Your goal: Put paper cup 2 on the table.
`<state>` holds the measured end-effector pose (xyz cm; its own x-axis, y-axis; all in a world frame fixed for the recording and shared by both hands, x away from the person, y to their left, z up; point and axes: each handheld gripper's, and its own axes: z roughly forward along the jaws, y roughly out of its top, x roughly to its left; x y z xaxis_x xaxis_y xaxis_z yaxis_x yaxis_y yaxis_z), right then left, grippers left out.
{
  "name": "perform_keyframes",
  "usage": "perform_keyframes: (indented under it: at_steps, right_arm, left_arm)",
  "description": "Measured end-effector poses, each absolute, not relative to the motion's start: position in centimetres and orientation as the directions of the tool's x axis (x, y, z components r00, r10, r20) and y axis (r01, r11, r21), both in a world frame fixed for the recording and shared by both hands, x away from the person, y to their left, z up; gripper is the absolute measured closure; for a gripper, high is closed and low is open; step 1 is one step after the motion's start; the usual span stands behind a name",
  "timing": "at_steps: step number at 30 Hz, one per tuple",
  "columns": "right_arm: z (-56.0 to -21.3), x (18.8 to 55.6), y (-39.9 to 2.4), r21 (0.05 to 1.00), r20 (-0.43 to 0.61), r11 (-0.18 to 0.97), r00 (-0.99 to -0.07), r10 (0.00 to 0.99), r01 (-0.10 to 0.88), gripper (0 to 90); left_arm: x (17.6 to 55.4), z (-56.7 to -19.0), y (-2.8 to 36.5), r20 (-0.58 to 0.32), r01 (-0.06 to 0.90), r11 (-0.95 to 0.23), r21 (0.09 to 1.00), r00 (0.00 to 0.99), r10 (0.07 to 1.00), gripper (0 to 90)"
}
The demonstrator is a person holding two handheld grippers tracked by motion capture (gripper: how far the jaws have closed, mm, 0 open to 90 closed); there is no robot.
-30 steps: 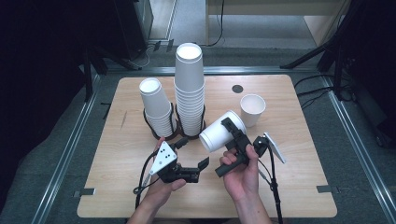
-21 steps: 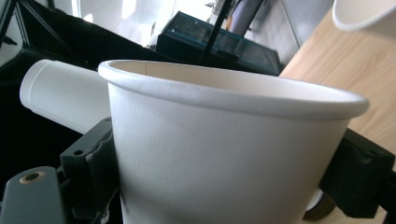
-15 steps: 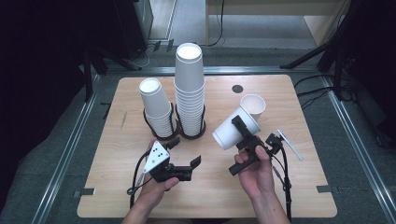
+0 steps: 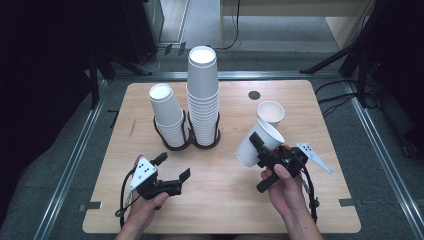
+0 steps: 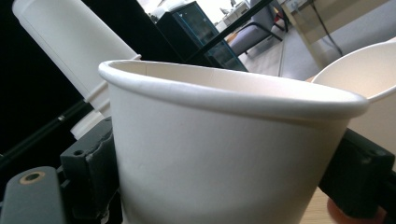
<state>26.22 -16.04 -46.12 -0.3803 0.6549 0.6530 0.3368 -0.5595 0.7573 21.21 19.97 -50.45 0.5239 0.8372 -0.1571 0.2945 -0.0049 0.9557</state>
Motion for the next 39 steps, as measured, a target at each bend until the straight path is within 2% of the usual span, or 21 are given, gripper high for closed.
perform_keyframes:
  at_steps: [3, 5, 10, 17, 23, 28, 34, 39]
  right_arm:
    - [-46.5, 26.2, -16.2, 0.792, 0.61, -0.526, -0.372, 0.7, 0.31, 12.3]
    - [-46.9, 26.3, -16.4, 0.838, 0.544, -0.475, -0.357, 0.759, 0.268, 12.3]
    - [-47.8, 26.7, -17.4, 0.846, 0.532, -0.473, -0.339, 0.776, 0.247, 12.6]
    - [-48.7, 27.0, -17.9, 0.943, 0.331, -0.295, -0.328, 0.885, 0.155, 12.5]
    - [-50.0, 27.3, -18.7, 0.976, 0.214, -0.192, -0.284, 0.935, 0.104, 12.5]
    - [-51.0, 27.8, -19.6, 0.981, 0.188, -0.167, -0.271, 0.944, 0.098, 12.5]
    - [-52.2, 28.3, -20.1, 0.997, 0.082, -0.079, -0.266, 0.96, 0.025, 12.5]
    - [-52.9, 28.7, -20.4, 0.998, 0.065, -0.059, -0.279, 0.958, 0.03, 12.5]
  left_arm:
    - [20.9, -50.8, 20.6, -0.164, 0.305, 0.004, 0.952, 0.501, 0.85, 2.2]
    - [20.7, -51.0, 21.2, -0.177, 0.313, 0.023, 0.949, 0.475, 0.862, 2.2]
    - [20.3, -51.5, 22.6, -0.18, 0.328, 0.031, 0.944, 0.434, 0.883, 2.2]
    - [19.6, -52.7, 25.2, -0.189, 0.357, 0.045, 0.933, 0.378, 0.906, 2.2]
    - [19.1, -53.4, 27.3, -0.171, 0.379, 0.041, 0.925, 0.316, 0.933, 2.2]
    - [19.2, -53.8, 29.1, -0.197, 0.402, 0.081, 0.912, 0.257, 0.946, 2.2]
    - [19.4, -54.2, 30.1, -0.207, 0.424, 0.091, 0.901, 0.236, 0.95, 2.2]
    - [19.4, -54.4, 30.3, -0.185, 0.429, 0.072, 0.9, 0.228, 0.956, 2.2]
